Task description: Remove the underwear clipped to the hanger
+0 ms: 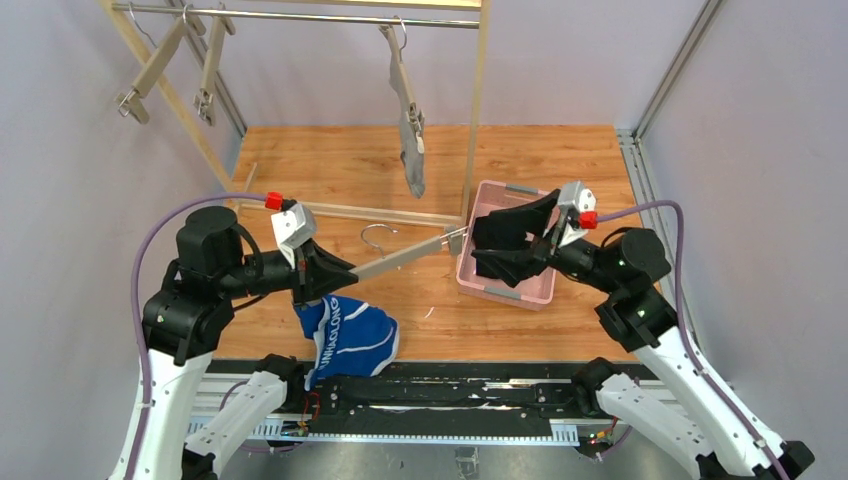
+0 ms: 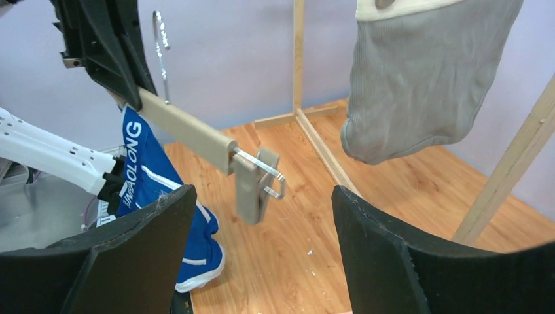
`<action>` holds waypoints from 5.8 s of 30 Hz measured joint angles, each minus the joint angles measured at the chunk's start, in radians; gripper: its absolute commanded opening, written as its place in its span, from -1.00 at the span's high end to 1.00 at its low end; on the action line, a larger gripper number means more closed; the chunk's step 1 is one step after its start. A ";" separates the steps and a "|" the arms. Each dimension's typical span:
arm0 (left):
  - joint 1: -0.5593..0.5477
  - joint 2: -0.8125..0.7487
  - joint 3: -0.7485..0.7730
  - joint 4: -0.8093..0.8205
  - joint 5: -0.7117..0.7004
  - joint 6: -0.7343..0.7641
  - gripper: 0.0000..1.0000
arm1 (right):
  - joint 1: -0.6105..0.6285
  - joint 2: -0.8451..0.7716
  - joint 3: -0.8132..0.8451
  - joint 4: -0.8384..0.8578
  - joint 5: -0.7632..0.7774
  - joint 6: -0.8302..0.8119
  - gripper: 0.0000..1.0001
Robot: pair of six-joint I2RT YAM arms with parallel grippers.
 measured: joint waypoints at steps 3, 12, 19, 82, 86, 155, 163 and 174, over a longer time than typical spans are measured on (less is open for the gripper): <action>0.000 -0.006 -0.007 0.092 0.001 -0.058 1.00 | 0.000 -0.036 -0.021 0.031 0.002 0.022 -0.54; 0.000 -0.044 -0.226 0.661 0.056 -0.437 0.99 | 0.050 0.054 -0.117 0.214 -0.024 0.127 -0.56; 0.000 -0.037 -0.265 0.871 0.057 -0.576 1.00 | 0.114 0.125 -0.121 0.397 -0.022 0.152 -0.59; -0.005 -0.056 -0.413 1.257 -0.029 -0.739 0.98 | 0.218 0.649 0.238 1.043 -0.011 0.464 0.99; -0.006 -0.056 -0.422 1.271 -0.036 -0.746 0.99 | 0.219 0.635 0.238 0.999 0.000 0.454 0.06; -0.008 -0.219 -0.441 0.985 -0.151 -0.538 0.62 | 0.249 0.583 0.210 1.000 0.041 0.452 0.99; -0.008 -0.203 -0.422 0.977 -0.180 -0.542 0.11 | 0.249 0.577 0.208 0.997 0.048 0.445 0.99; -0.008 -0.136 -0.383 1.048 -0.159 -0.588 0.11 | 0.249 0.577 0.208 0.998 0.050 0.443 0.99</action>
